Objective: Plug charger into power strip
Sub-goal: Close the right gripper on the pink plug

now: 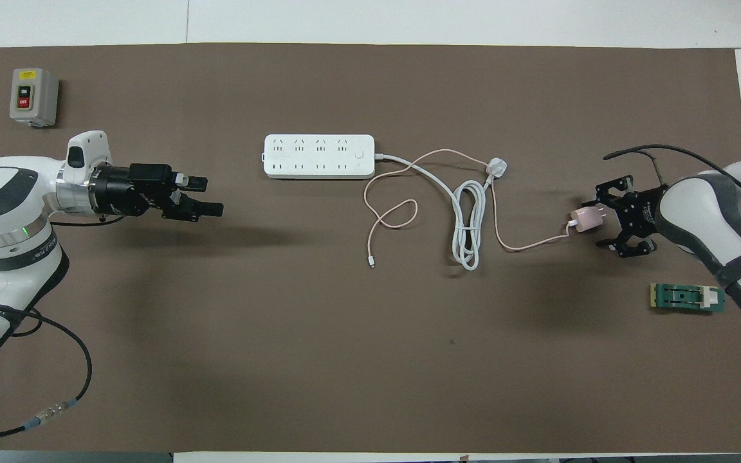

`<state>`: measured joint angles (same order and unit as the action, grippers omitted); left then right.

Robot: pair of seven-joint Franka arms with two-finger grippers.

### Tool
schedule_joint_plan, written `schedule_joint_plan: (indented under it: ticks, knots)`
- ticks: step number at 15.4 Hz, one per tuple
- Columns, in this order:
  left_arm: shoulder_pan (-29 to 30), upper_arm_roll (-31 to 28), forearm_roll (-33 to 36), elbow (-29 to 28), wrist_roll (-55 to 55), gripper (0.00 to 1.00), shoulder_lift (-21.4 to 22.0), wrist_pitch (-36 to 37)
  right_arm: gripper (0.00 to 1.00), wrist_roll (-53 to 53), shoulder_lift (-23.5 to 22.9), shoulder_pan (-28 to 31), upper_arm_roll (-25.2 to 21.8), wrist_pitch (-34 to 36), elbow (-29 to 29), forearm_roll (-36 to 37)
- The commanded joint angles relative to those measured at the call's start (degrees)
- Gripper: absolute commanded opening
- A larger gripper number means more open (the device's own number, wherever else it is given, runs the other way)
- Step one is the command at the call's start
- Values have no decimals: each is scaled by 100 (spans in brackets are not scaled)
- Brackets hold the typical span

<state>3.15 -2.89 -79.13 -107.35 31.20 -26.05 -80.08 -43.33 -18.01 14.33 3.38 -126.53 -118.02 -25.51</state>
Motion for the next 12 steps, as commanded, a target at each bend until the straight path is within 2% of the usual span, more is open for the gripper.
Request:
schedule_joint_plan:
  ticks: [1, 2, 3, 4, 9, 12]
  knots:
    - [-104, -62, -24, 30, -97, 100, -23, -95, 57, 229, -71, 70, 40, 102, 112, -139]
    - [-104, -62, -6, 22, -97, 100, -23, -95, 40, 229, -71, 79, 40, 189, 173, -130]
    - [-104, -62, 11, 13, -114, 100, -23, -121, 17, 229, -71, 79, 31, 303, 235, -112]
    - [-113, -53, 11, 13, -114, 100, -23, -147, 0, 229, -71, 87, 31, 391, 296, -77]
    - [-183, -53, 3, 21, -132, 100, -5, -341, 0, 203, -79, 96, 14, 568, 437, -77]
    - [-183, -53, 3, 21, -132, 100, -5, -341, 0, -112, -141, 79, 5, 980, 910, -68]
